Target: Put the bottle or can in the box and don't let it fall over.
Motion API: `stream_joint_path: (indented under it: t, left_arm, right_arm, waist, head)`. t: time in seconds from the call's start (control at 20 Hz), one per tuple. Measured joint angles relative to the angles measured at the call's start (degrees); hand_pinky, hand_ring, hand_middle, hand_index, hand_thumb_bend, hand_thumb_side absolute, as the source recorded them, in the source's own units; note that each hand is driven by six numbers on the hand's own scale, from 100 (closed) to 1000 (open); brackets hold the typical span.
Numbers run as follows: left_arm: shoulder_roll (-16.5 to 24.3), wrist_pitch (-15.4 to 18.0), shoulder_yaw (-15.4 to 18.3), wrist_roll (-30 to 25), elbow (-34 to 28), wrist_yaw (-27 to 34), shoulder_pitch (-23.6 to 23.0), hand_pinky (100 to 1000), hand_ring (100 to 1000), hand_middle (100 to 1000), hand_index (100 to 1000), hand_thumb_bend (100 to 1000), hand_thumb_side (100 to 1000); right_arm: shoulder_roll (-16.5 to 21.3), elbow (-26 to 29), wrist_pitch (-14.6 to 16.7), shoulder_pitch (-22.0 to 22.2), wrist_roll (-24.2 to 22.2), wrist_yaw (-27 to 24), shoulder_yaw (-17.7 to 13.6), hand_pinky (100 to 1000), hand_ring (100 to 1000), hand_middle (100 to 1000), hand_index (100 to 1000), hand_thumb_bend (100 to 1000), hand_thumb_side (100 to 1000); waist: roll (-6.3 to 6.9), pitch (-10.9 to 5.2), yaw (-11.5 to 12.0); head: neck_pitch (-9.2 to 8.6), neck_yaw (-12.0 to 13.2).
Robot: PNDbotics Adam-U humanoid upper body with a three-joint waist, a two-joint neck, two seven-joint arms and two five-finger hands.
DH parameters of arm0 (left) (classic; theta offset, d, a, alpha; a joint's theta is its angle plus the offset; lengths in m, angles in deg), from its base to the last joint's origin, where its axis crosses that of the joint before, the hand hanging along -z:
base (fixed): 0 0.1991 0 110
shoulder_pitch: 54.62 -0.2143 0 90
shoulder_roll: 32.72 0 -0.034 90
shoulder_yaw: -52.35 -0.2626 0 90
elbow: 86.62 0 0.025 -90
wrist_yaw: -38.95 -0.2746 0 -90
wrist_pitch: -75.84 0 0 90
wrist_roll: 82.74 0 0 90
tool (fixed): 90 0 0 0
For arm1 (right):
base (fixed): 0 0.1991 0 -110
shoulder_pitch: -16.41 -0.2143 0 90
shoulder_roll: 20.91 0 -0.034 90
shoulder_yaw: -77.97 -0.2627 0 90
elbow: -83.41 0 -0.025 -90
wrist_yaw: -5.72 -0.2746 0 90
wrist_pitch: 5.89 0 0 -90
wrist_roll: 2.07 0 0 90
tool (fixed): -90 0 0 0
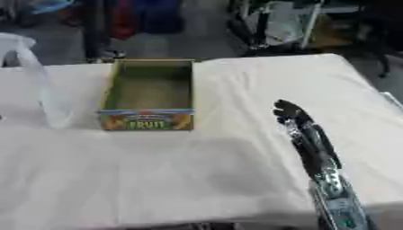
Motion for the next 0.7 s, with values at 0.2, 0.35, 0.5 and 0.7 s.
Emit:
stream_joint_path:
  t: [0.2,0.35,0.5,0.7]
  left_arm:
    - [0.00,-0.25,0.00,0.30,0.00,0.13,0.00,775,872,822,944,554,750]
    - [0.00,-0.33,0.00,0.46,0.03,0.68,0.01,773,861,807,944,546,757]
    - [-0.05,-0.40,-0.16,0.62,0.28,2.37,0.31,750,702,623,943,524,835]
    - [-1.24,-0.85,-1.45,0.84,2.43,6.16,2.28,664,293,255,939,670,1000]
  right_arm:
    - [0.00,0.00,-0.01,0.00,0.01,0.03,0.00,908,875,848,880,100,804]
    - [0.00,0.00,-0.01,0.00,0.01,0.03,0.00,908,875,848,880,100,804]
    - [0.00,0.00,-0.01,0.01,0.01,0.03,-0.01,908,875,848,880,100,805]
    - [0.00,0.00,-0.02,0.03,0.00,0.03,0.01,908,875,848,880,100,806]
  waist:
    - [0.00,0.00,0.00]
    - [0.00,-0.01,0.00]
    - [0.00,-0.08,0.00]
    - [-0.01,-0.09,-0.21]
  head:
    - [0.00,0.01]
    - [0.00,0.00]
    - [0.00,0.00]
    - [0.00,-0.04]
